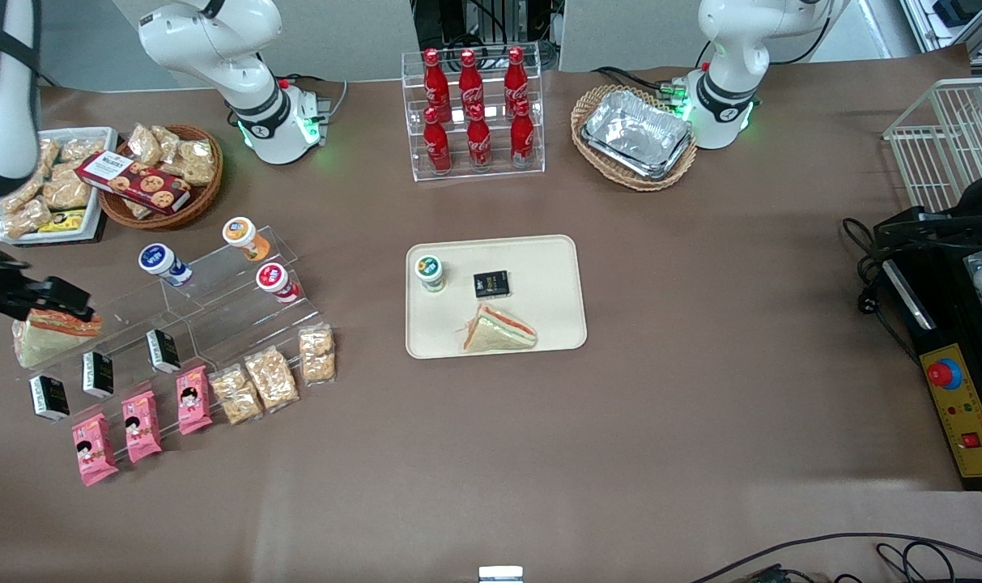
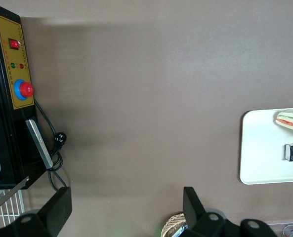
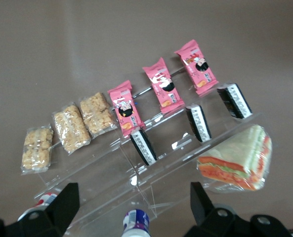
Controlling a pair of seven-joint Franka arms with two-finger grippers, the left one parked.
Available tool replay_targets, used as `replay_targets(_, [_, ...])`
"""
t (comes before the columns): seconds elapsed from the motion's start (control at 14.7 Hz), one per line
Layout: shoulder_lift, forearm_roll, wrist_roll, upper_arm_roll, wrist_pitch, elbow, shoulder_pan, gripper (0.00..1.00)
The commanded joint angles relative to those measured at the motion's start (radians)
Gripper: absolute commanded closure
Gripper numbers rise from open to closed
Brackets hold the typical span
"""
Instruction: Place green gum on tray
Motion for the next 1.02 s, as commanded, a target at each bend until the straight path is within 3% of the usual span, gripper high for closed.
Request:
replay_targets(0.0, [0.076,-0.007,-0.004,0.221,-0.135,0.157,-0.224,0.00])
replay_targets(0.14, [0.088,-0.008,0.003,0.287,-0.149,0.179,-0.281,0.00])
replay_targets(0.95, [-0.031,-0.007,0.127,0.355,-0.249,0.112,-0.278,0.00])
